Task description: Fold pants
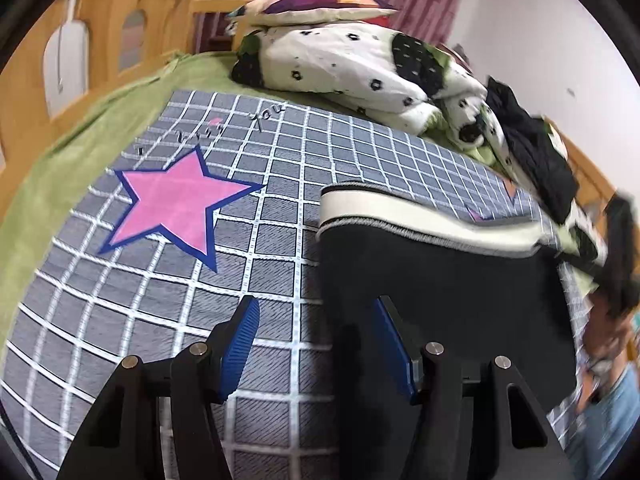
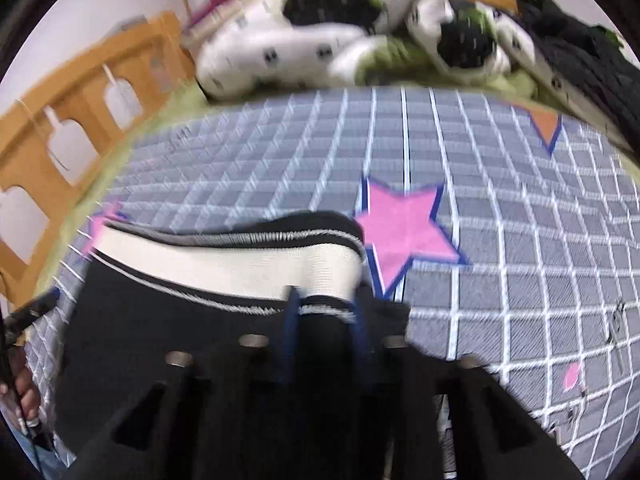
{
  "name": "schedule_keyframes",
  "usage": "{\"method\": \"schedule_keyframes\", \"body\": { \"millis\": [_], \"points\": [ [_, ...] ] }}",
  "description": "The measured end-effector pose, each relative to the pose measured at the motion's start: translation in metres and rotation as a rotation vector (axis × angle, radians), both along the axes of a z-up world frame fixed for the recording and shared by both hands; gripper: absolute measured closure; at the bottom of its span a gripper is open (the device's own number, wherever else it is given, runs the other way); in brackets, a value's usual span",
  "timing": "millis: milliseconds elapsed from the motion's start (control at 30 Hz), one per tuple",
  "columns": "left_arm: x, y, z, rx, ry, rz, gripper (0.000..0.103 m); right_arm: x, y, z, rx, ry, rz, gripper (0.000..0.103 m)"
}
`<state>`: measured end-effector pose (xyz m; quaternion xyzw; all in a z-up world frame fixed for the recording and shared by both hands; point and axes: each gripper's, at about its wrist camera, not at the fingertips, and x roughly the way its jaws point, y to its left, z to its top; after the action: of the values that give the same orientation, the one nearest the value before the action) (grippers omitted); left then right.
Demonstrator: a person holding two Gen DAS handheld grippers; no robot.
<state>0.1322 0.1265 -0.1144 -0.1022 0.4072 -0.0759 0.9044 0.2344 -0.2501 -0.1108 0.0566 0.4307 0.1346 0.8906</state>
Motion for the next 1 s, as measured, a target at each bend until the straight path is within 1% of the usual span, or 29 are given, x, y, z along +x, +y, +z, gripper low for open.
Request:
{"method": "schedule_keyframes", "body": {
  "millis": [33,67,100,133,167,200,233,267,300,333,367,433,467,500,567,600,633,667,700,733,800,833,900,1000],
  "points": [
    [-0.004,0.001,0.002,0.01,-0.012,-0.015,0.046,-0.01,-0.015,0.014,0.097,-0.025,0.006,0.088],
    [-0.008,0.001,0.004,0.012,-0.029,-0.025,0.046,-0.019,-0.026,0.021,0.134,-0.044,-0.002,0.088],
    [-0.007,-0.002,0.006,0.004,-0.044,-0.03,0.046,-0.024,-0.029,0.023,0.107,-0.061,-0.008,0.088],
    [-0.005,-0.004,0.008,-0.008,-0.052,-0.033,0.046,-0.025,-0.026,0.017,0.027,-0.064,-0.006,0.087],
    [-0.001,-0.008,0.01,-0.029,-0.056,-0.033,0.046,-0.019,-0.021,0.008,-0.019,-0.041,-0.008,0.084],
    [0.004,-0.013,0.012,-0.047,-0.052,-0.037,0.046,-0.012,-0.019,-0.01,-0.065,0.014,-0.021,0.081],
    [0.007,-0.018,0.014,-0.058,-0.049,-0.044,0.046,-0.009,-0.02,-0.019,-0.06,0.022,-0.041,0.079],
    [0.011,-0.025,0.018,-0.068,-0.057,-0.063,0.046,-0.011,-0.024,-0.018,-0.041,0.006,-0.061,0.075],
    [0.015,-0.033,0.023,-0.062,-0.073,-0.078,0.046,-0.013,-0.027,-0.011,-0.028,0.01,-0.073,0.07],
    [0.019,-0.041,0.027,-0.047,-0.095,-0.09,0.046,-0.018,-0.03,0.001,-0.021,0.015,-0.093,0.071],
    [0.022,-0.049,0.029,-0.036,-0.109,-0.098,0.046,-0.026,-0.029,0.014,-0.031,-0.017,-0.101,0.071],
    [0.04,-0.067,0.032,-0.01,-0.115,-0.113,0.046,-0.039,-0.013,0.037,-0.08,-0.143,-0.063,0.07],
    [0.047,-0.076,0.03,0.003,-0.108,-0.115,0.046,-0.041,-0.008,0.04,-0.098,-0.166,-0.043,0.07],
    [0.058,-0.085,0.025,0.03,-0.094,-0.115,0.046,-0.039,0.003,0.041,-0.112,-0.169,-0.018,0.07],
    [0.08,-0.101,0.004,0.161,-0.05,-0.068,0.046,-0.032,0.019,0.029,-0.085,-0.14,0.015,0.07],
    [0.089,-0.104,-0.01,0.226,-0.015,-0.032,0.046,-0.024,0.027,0.015,-0.1,-0.115,0.03,0.073],
    [0.095,-0.103,-0.021,0.22,0.013,-0.032,0.045,-0.014,0.035,-0.007,-0.152,-0.085,0.033,0.077],
    [0.094,-0.099,-0.025,0.186,0.01,-0.028,0.045,-0.01,0.037,-0.023,-0.209,-0.117,0.018,0.077],
    [0.092,-0.096,-0.024,0.165,-0.005,-0.031,0.045,-0.014,0.039,-0.028,-0.23,-0.159,0.014,0.078],
    [0.09,-0.092,-0.023,0.143,-0.014,-0.04,0.045,-0.014,0.039,-0.027,-0.232,-0.173,0.028,0.078],
    [0.089,-0.085,-0.026,0.094,-0.018,-0.037,0.045,-0.011,0.034,-0.026,-0.224,-0.16,0.041,0.078],
    [0.087,-0.085,-0.027,0.097,-0.029,-0.034,0.045,-0.011,0.032,-0.028,-0.214,-0.164,0.046,0.078],
    [0.084,-0.09,-0.029,0.128,-0.046,-0.028,0.045,-0.01,0.03,-0.028,-0.201,-0.163,0.045,0.078],
    [0.082,-0.094,-0.03,0.147,-0.054,-0.022,0.045,-0.012,0.028,-0.028,-0.179,-0.166,0.046,0.077]
  ]
}}
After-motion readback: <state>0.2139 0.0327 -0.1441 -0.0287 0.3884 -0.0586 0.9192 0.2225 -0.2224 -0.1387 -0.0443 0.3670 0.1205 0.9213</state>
